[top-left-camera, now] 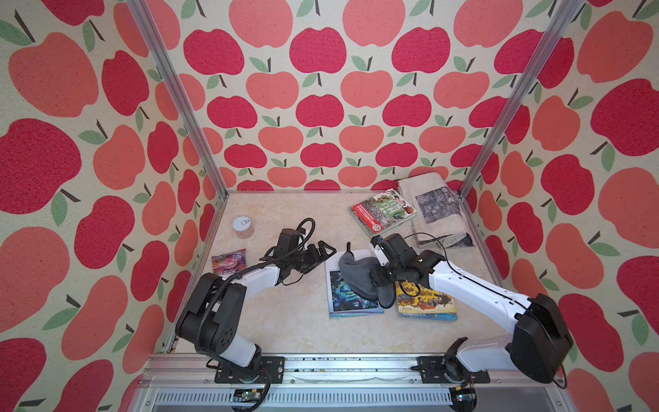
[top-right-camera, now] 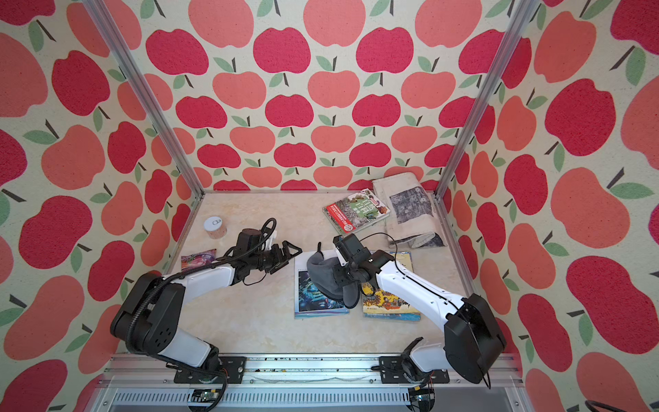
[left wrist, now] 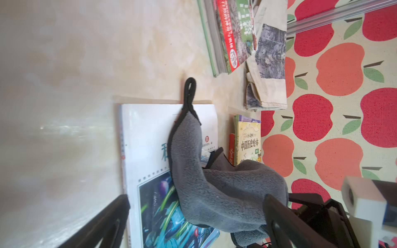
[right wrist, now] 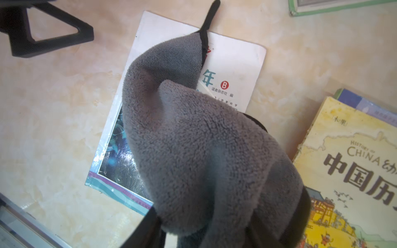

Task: Wipe the cover of the book
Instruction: Adjust the cleaning item on the book.

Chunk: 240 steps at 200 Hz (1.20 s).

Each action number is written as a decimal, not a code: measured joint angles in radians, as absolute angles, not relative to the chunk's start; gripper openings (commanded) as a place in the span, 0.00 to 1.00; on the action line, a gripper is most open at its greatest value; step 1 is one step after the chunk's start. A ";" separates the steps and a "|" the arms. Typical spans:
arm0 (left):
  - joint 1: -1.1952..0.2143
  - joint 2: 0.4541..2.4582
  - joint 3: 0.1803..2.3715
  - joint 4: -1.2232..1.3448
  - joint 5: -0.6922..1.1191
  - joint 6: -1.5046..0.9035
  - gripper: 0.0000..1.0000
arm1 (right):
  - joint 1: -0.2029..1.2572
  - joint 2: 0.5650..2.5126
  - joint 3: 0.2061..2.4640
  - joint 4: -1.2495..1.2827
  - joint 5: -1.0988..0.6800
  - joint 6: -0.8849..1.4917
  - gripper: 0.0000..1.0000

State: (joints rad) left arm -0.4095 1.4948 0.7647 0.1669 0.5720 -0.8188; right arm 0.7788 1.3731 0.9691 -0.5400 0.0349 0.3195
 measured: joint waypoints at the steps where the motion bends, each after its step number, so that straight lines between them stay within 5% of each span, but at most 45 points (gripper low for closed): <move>1: -0.413 1.487 0.767 0.163 0.568 -0.819 0.99 | 0.779 1.374 0.969 -0.538 0.031 0.323 0.78; 15: -0.443 1.419 0.772 0.140 0.545 -0.823 0.99 | 0.779 1.393 0.970 -0.524 0.000 0.326 0.99; 66: -0.492 1.304 0.591 0.219 0.469 -0.962 0.99 | 0.779 1.539 0.971 -0.437 -0.081 0.324 0.99; 141: -0.540 1.444 0.480 0.568 0.449 -1.118 0.99 | 0.786 1.547 0.932 -0.302 -0.149 0.395 0.99; 240: -0.533 1.875 0.505 1.153 0.484 -1.383 0.99 | 0.952 1.750 0.959 -0.150 0.235 0.394 0.99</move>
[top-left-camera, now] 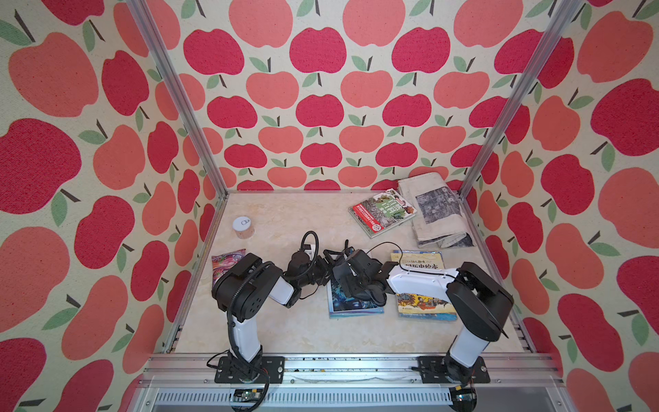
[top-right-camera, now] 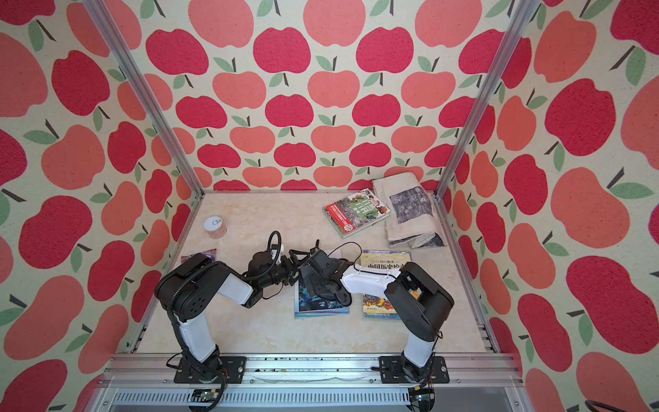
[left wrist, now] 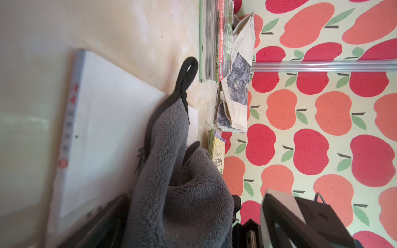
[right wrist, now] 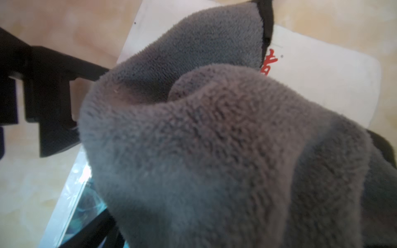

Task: Wipe the cover of the book
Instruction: Adjust the cleaning item on the book.

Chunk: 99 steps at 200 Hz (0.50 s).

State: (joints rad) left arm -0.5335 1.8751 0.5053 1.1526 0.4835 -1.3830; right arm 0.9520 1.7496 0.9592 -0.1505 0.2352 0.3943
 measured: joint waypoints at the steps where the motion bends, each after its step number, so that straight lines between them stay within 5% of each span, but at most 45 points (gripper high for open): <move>1: -0.534 1.876 0.505 1.155 0.484 -1.385 0.99 | 0.952 1.750 0.959 -0.149 0.237 0.394 0.99; 24: -0.535 1.878 0.493 1.206 0.487 -1.419 0.99 | 0.949 1.764 0.958 -0.096 0.276 0.399 0.81; 72: -0.513 1.707 0.470 1.115 0.515 -1.384 0.99 | 0.949 1.766 0.944 -0.059 0.270 0.426 0.26; 99: -0.494 1.567 0.510 0.886 0.500 -1.272 0.99 | 0.949 1.726 0.910 -0.054 0.245 0.427 0.11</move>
